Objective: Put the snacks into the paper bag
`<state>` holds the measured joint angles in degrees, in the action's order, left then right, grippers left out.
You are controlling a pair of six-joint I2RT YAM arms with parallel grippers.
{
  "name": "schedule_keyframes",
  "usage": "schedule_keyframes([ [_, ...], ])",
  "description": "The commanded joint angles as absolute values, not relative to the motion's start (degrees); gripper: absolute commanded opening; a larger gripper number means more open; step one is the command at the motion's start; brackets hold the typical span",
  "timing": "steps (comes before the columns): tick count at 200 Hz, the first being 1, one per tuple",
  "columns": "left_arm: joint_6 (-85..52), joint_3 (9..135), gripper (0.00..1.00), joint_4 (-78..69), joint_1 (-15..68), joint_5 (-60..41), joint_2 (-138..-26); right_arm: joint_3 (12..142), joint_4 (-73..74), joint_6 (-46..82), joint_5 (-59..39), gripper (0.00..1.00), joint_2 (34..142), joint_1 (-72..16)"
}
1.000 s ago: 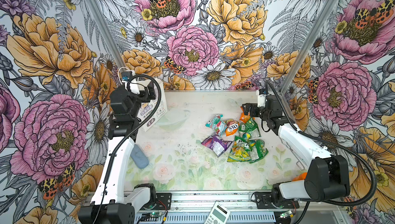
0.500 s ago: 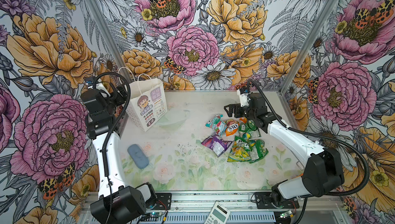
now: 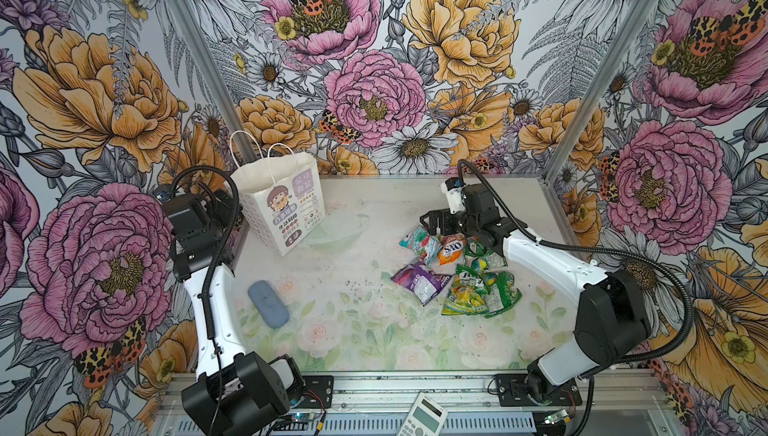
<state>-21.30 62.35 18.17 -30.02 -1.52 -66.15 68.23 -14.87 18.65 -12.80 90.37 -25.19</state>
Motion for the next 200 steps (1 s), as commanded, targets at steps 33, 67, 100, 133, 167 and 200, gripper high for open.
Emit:
schedule_keyframes([
  [33, -24.26, 59.01, 0.99, 14.7, -29.88, -2.08, -70.55, 70.95, -15.69, 20.48, -12.76, 1.0, 92.02, -26.62],
  [67, -24.16, 55.02, 0.99, 9.85, -29.53, -2.36, -71.35, 70.75, -15.69, 20.68, -12.24, 1.0, 92.75, -27.25],
  [100, -23.52, 53.73, 0.99, 7.57, -27.75, -2.72, -73.26, 70.99, -15.73, 20.57, -12.26, 1.0, 93.56, -27.51],
  [133, -23.01, 53.96, 0.99, 6.92, -25.49, -3.17, -75.31, 70.84, -15.75, 20.33, -12.05, 1.0, 93.89, -27.6],
  [167, -22.42, 53.75, 0.99, 6.88, -23.15, -2.22, -75.76, 70.32, -15.91, 19.92, -11.44, 1.0, 93.69, -27.6],
  [200, -22.24, 53.62, 0.99, 6.9, -21.56, -1.59, -75.84, 69.7, -16.0, 19.28, -11.05, 1.0, 93.55, -27.6],
])
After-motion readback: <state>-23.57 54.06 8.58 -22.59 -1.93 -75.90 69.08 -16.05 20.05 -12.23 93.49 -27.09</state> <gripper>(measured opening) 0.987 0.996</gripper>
